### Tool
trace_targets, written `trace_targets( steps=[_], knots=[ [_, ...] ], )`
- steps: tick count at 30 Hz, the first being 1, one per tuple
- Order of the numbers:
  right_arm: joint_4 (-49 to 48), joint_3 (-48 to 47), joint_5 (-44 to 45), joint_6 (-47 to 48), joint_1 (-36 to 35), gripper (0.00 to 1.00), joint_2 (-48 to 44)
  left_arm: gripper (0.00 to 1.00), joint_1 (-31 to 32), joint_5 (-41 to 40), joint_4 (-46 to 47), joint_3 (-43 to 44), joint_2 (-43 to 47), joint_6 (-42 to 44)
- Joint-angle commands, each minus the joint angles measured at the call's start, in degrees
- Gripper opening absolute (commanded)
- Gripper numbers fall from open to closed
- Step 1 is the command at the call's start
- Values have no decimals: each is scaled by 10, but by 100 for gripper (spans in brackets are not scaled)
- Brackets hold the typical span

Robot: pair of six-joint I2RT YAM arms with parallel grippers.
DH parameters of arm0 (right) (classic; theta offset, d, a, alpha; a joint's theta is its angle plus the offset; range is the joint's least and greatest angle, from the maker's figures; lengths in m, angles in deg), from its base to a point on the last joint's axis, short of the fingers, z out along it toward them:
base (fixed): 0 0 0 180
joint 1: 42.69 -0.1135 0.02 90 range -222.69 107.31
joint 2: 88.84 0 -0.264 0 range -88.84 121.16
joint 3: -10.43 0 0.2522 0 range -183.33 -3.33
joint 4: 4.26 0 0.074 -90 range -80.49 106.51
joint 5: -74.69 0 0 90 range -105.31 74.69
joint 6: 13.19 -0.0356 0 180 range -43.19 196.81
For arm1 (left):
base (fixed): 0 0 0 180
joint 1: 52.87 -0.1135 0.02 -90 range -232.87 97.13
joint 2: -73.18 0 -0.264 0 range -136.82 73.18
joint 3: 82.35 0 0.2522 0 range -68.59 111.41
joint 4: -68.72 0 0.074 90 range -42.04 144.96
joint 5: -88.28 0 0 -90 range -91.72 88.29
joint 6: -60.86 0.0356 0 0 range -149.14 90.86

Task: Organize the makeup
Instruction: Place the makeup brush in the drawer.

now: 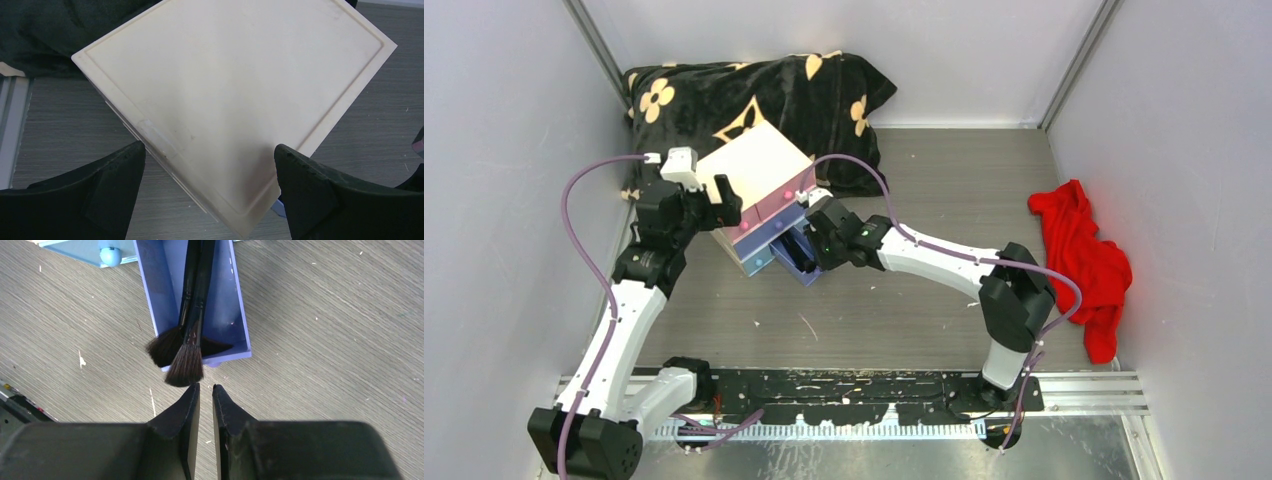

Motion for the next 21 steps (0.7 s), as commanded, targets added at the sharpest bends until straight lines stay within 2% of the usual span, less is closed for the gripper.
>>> trace_targets(
  steps=[1,21],
  knots=[
    [-29,9,24,24,2,21,-34,100,0,-8,11,3,-2,10],
    [-29,-41,2,31,-30,21,40,100,0,-9,12,3,-6,11]
  ],
)
